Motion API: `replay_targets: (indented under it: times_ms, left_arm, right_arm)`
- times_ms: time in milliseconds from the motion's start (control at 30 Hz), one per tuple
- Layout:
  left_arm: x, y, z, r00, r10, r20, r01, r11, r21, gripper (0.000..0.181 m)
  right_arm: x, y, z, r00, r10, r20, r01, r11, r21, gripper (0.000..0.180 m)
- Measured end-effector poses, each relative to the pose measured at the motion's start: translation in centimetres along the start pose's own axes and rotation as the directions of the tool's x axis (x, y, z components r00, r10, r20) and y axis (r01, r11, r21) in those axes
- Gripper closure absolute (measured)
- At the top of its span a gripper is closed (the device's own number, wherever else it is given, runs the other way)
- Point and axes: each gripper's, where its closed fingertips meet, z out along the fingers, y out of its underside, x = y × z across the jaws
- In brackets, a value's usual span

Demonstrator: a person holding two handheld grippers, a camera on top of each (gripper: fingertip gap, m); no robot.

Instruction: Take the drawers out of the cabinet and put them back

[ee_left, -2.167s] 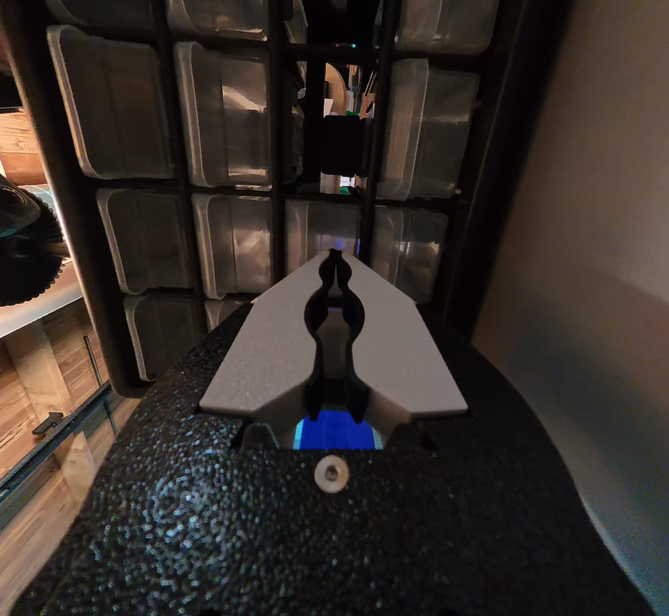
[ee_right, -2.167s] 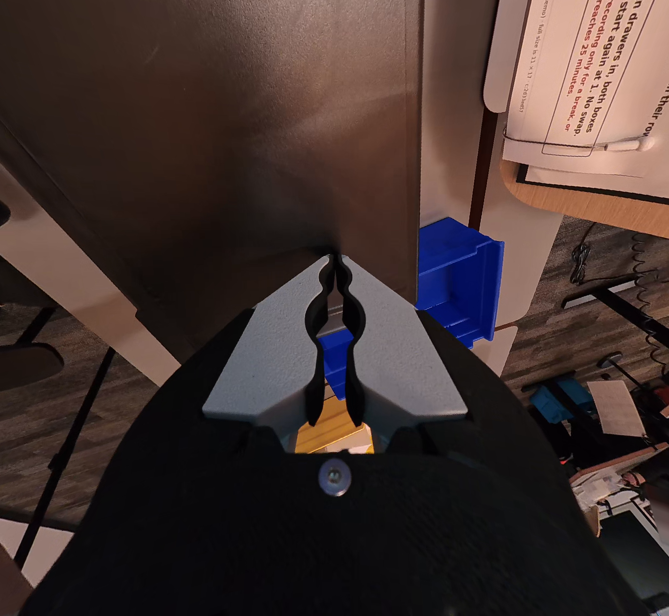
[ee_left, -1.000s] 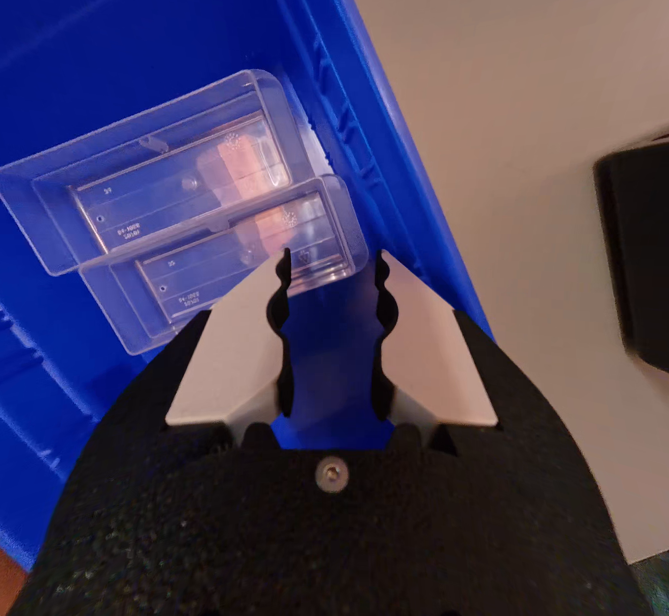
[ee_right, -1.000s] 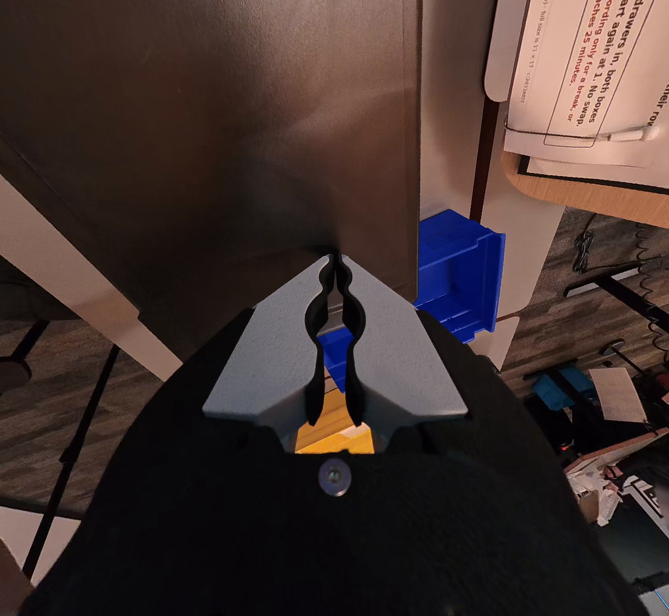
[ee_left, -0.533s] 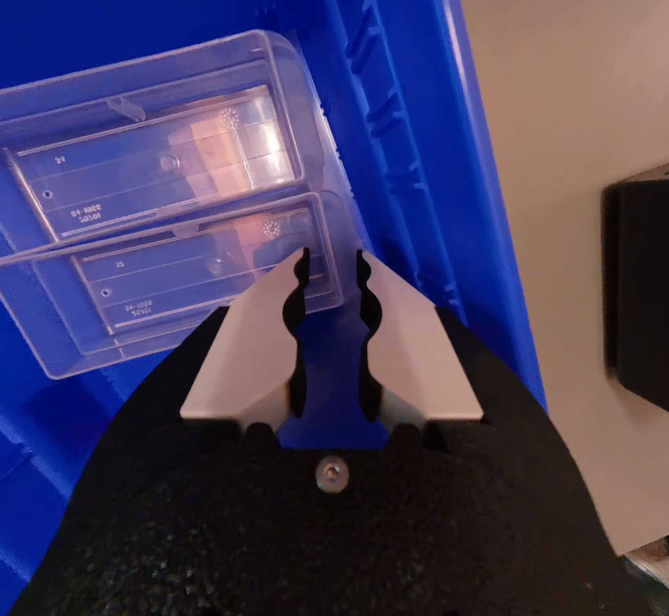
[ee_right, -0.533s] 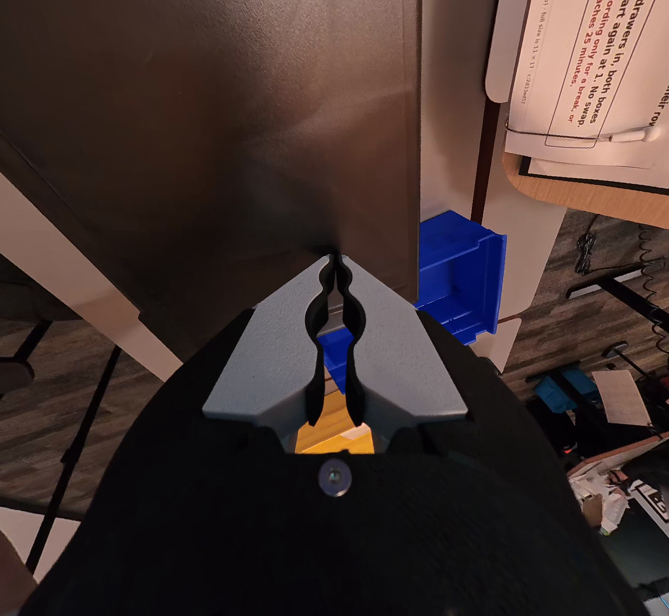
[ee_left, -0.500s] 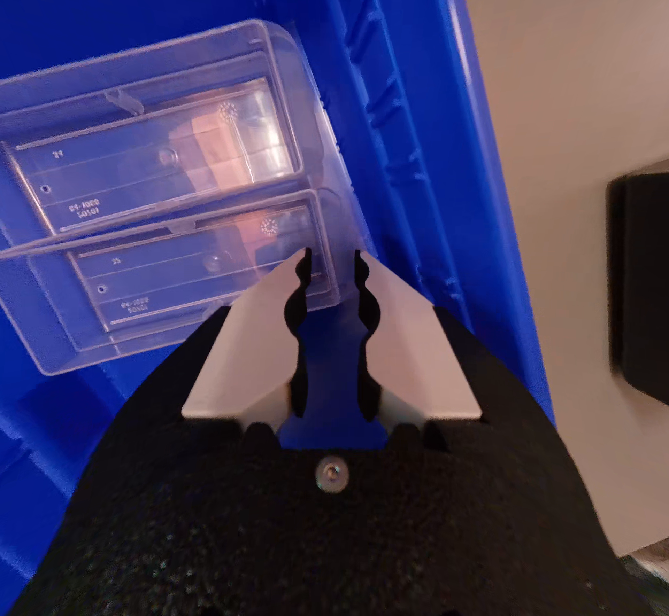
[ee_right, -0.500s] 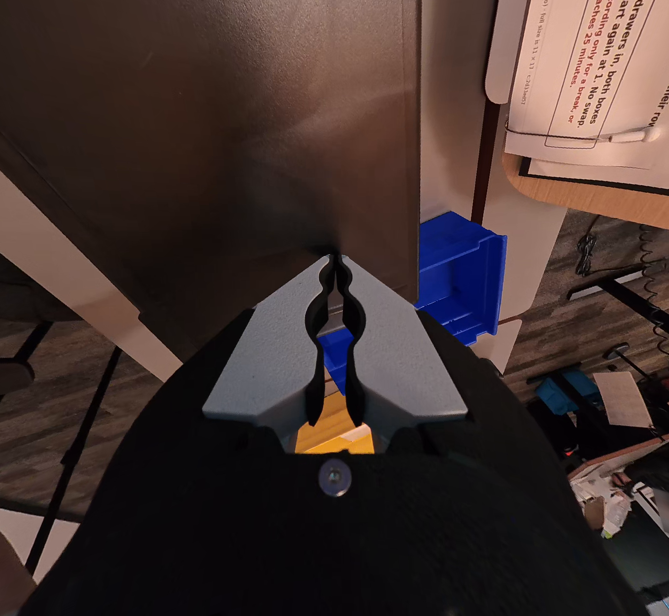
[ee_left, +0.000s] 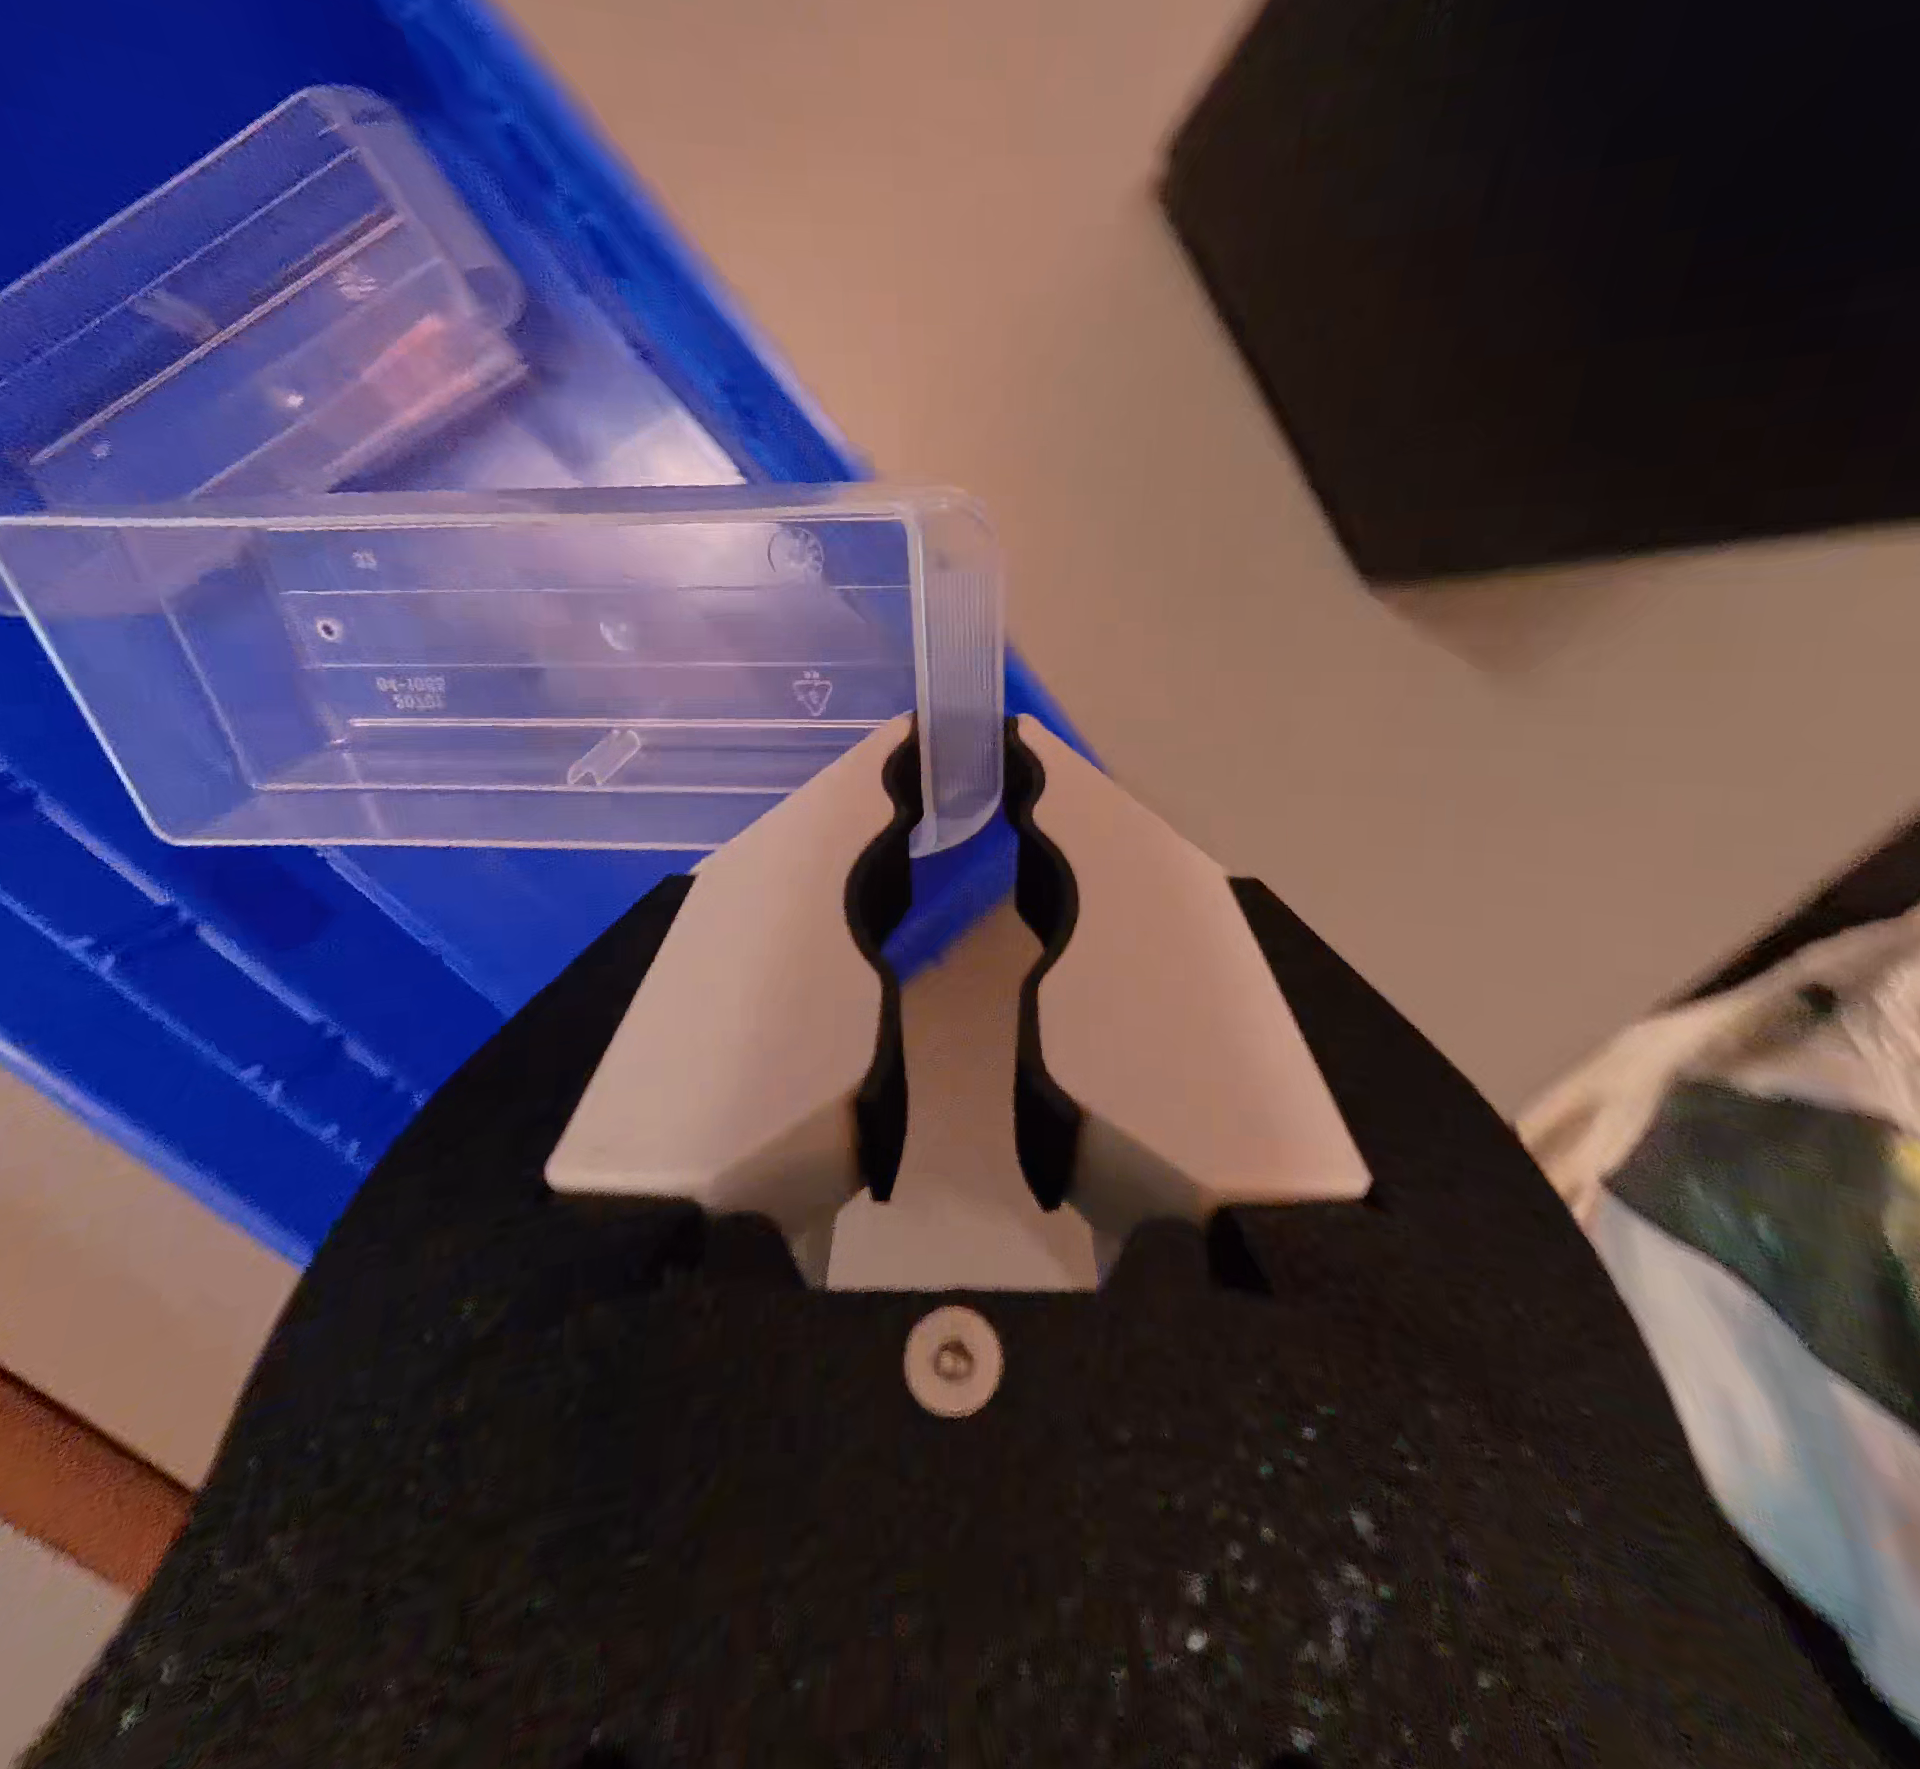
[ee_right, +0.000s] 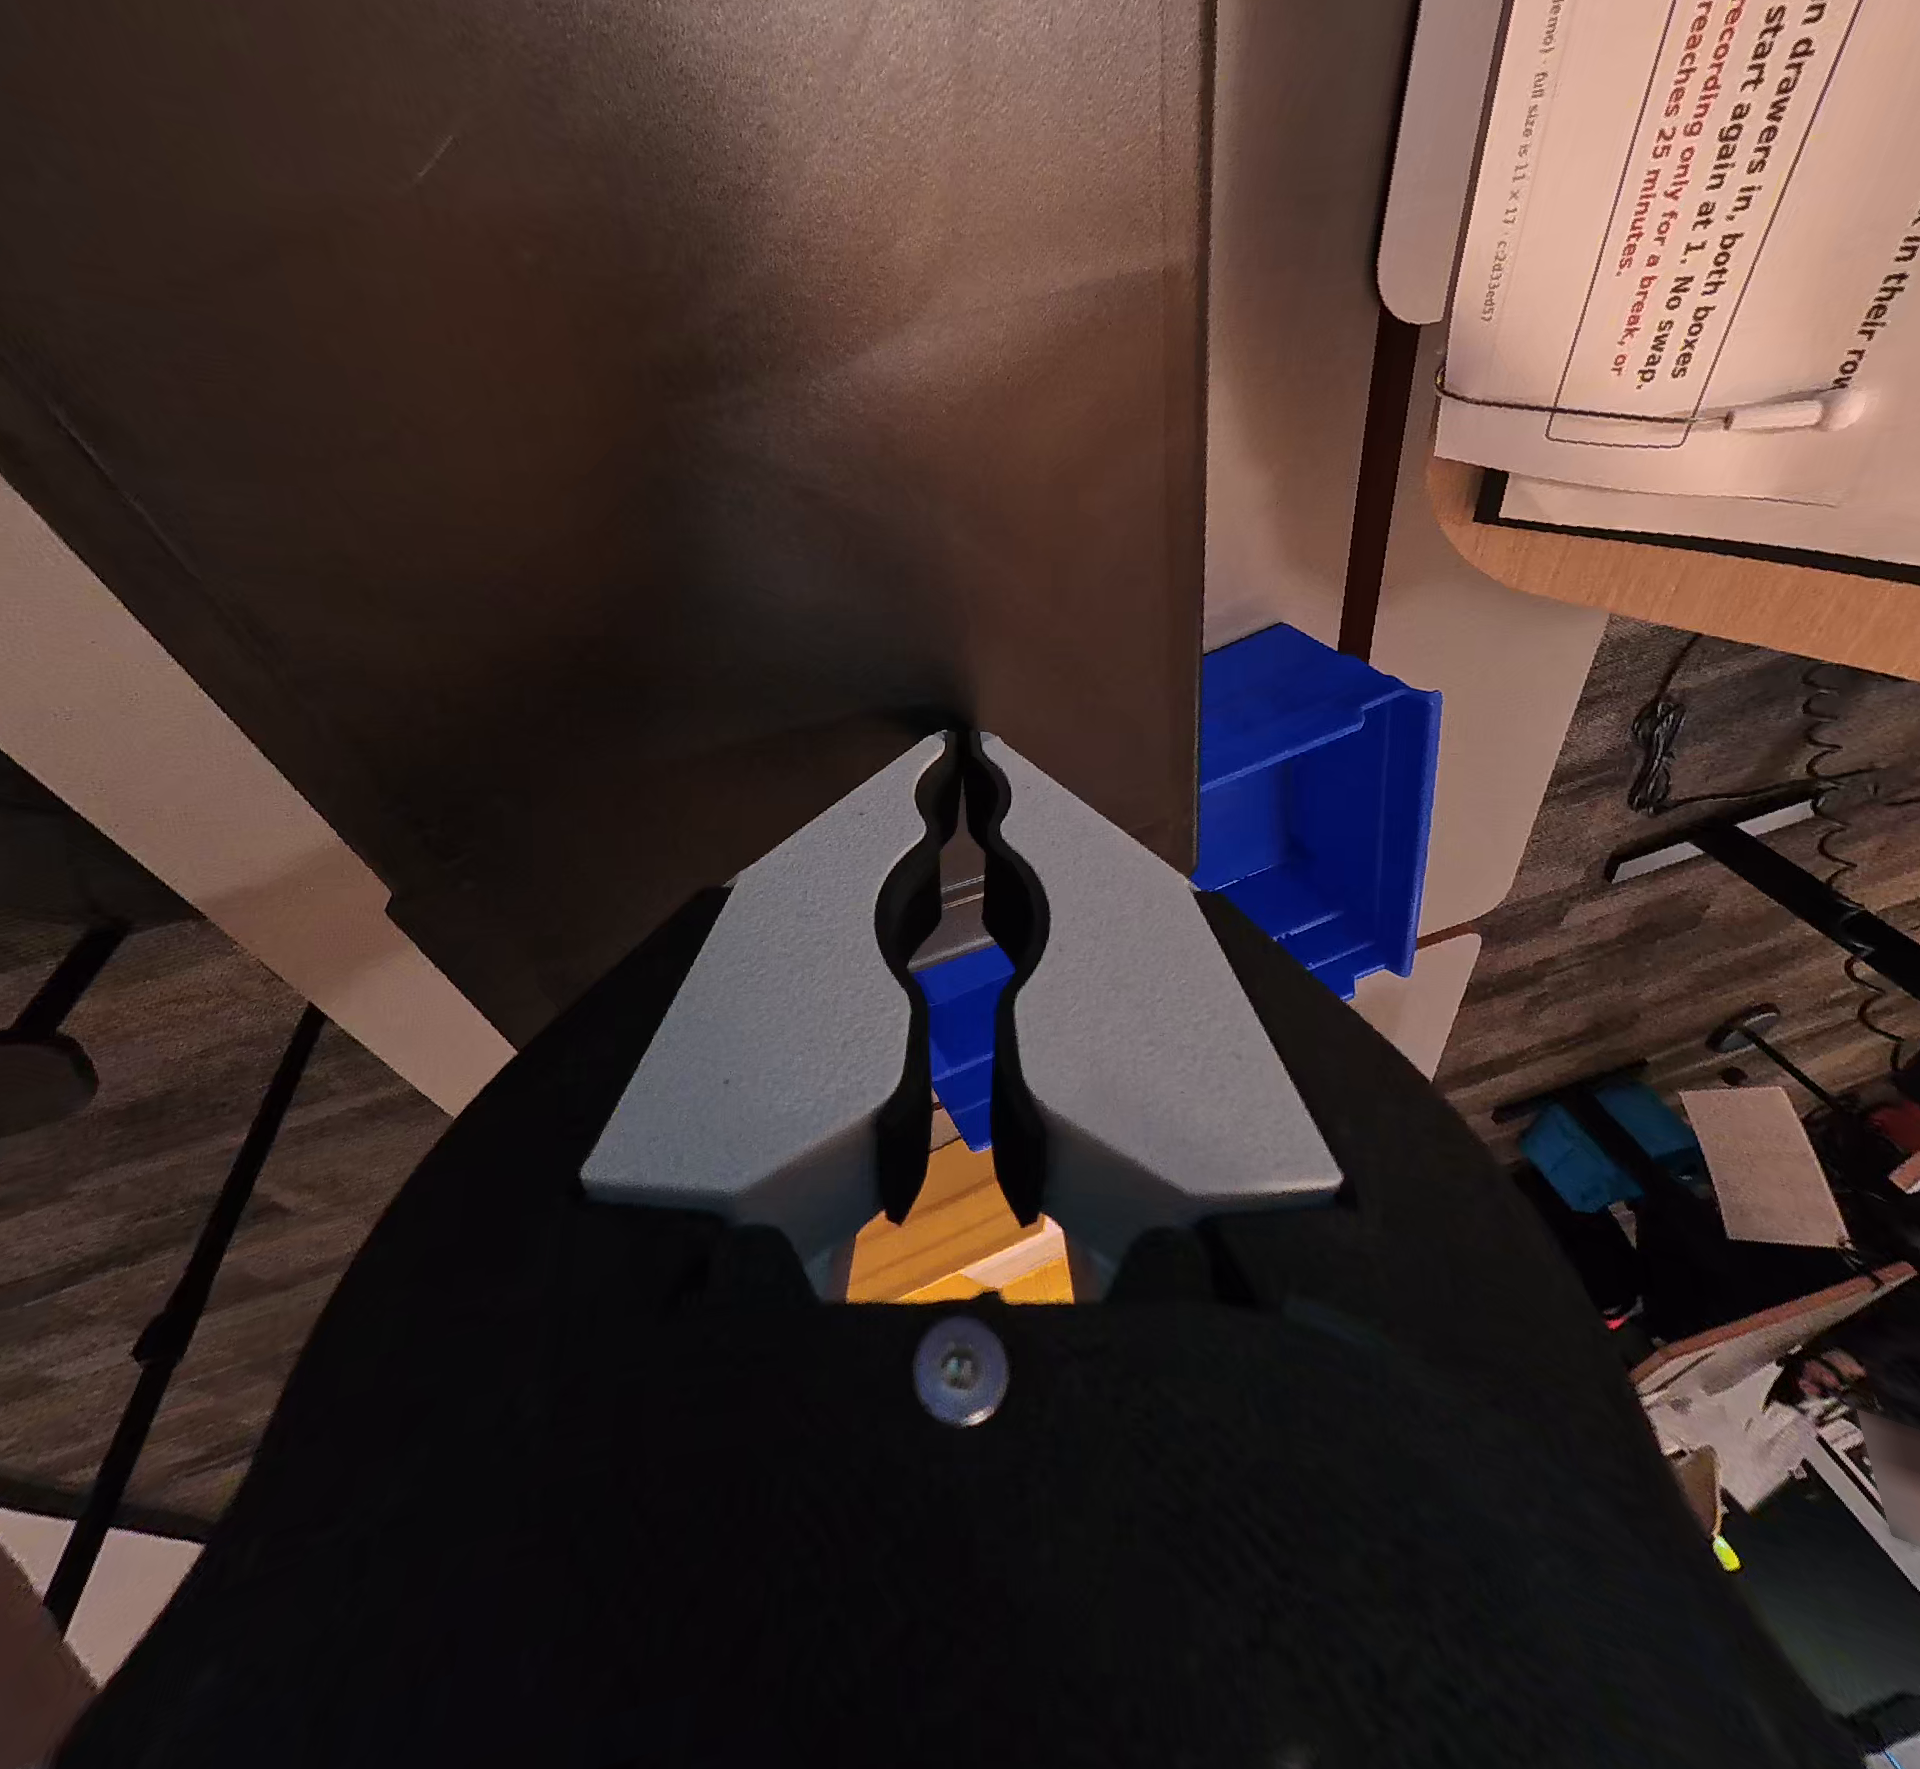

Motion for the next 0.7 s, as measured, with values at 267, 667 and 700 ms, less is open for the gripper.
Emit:
replay_targets:
  times_ms: [267, 667, 700]
  left_arm:
    - [14.8, 3.7, -10.5, 0.895, 0.434, -0.105, -0.441, 0.895, -0.059, 0.169]
    - [33.7, 9.7, -4.7, 0.556, 0.660, -0.505, -0.816, 0.550, -0.180, 0.170]
    - [34.7, 9.6, -3.7, 0.538, 0.664, -0.520, -0.828, 0.532, -0.177, 0.170]
  right_arm:
    - [0.0, 0.0, 0.0, 1.000, -0.002, -0.008, 0.002, 1.000, -0.002, 0.180]
    - [0.0, 0.0, 0.0, 1.000, -0.003, 0.006, 0.003, 1.000, -0.012, 0.180]
    - [0.0, 0.0, 0.0, 1.000, -0.004, 0.008, 0.004, 1.000, -0.009, 0.180]
